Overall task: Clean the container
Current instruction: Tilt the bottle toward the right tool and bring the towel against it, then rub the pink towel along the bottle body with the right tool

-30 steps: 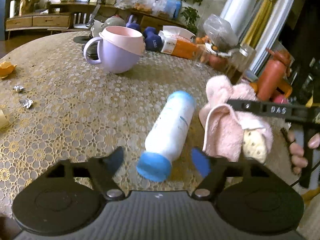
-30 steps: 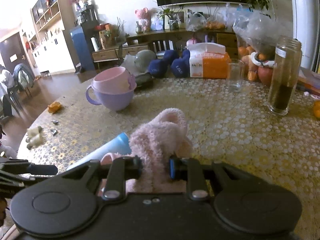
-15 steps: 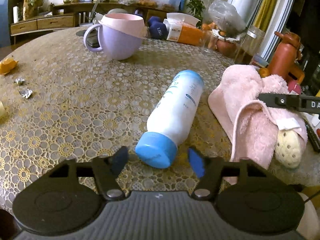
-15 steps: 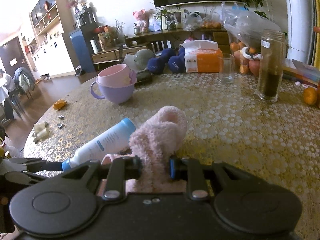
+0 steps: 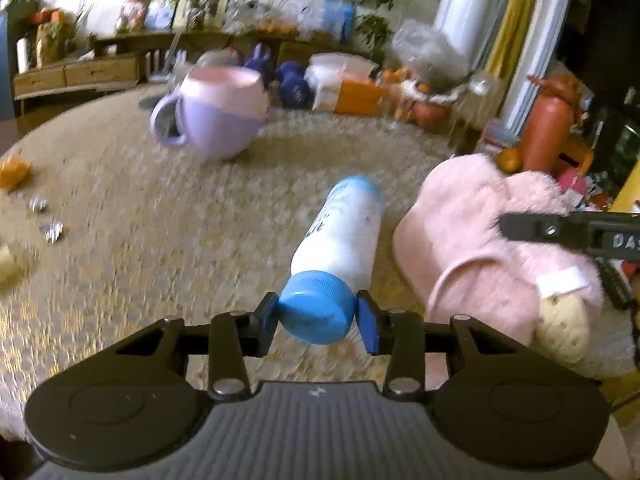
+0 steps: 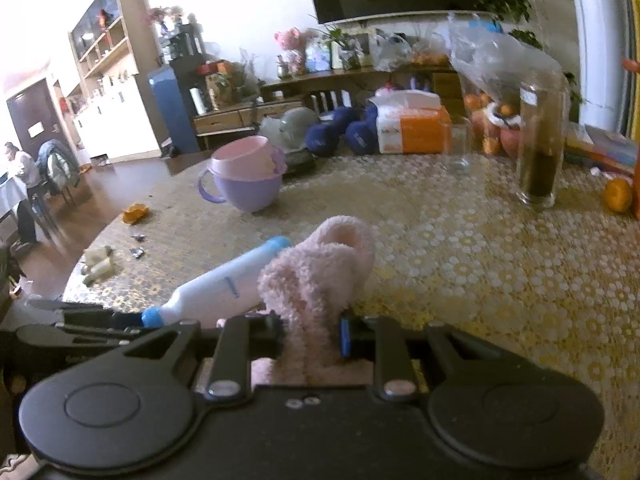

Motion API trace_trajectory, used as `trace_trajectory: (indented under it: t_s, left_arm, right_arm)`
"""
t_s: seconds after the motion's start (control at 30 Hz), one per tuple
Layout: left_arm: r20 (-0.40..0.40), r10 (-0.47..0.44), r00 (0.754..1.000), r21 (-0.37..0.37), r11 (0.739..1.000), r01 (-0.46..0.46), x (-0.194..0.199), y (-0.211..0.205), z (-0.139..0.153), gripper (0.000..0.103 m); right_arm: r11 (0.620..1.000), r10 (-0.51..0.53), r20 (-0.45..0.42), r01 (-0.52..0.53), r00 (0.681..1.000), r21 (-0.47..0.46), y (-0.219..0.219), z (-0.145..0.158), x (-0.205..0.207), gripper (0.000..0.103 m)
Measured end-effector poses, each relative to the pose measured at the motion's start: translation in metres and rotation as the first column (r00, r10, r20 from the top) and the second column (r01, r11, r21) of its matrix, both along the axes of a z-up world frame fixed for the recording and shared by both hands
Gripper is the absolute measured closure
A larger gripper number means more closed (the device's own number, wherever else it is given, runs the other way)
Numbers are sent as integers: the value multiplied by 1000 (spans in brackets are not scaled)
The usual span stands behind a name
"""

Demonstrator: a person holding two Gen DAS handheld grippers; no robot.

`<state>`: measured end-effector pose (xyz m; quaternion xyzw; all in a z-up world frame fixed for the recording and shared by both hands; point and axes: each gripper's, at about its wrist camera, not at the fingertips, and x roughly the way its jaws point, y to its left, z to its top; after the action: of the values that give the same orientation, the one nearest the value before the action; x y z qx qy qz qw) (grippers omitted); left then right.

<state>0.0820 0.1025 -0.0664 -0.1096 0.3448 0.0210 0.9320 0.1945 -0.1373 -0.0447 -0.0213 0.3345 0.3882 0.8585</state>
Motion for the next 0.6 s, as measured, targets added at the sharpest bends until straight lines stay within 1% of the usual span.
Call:
trace_trajectory:
  t_s: [0.07,0.17,0.3,0.4,0.47,0.6]
  left_arm:
    - [38,-27,999,33,999,25,0,-5,13,64]
    - [79,-52,996,60,997,47,6,-13,30,65]
    - [119,-76,990,68,995,69,19,-18,49,65]
    - [135,-84,987,76,994,75,30,-20,57,65]
    - [142,-88,986,75,994,77,36,-18,61,65]
    - [153,-91,984,53,995,84,46,-11,65,65]
  right_arm:
    - [1000,23,20,-23,1000,14,4,9,-3,81]
    - [997,64,49,-66,997,40,14,23,-6,81]
    - [991,111,96,-117,989,63,31,41,-2,81]
    - [989,122,118,-131,986,71,43,48,5,81]
    - [989,116,109,-125,987,82,48,47,18,81]
    - [988,93,43,-98,995,118,53,34,47,81]
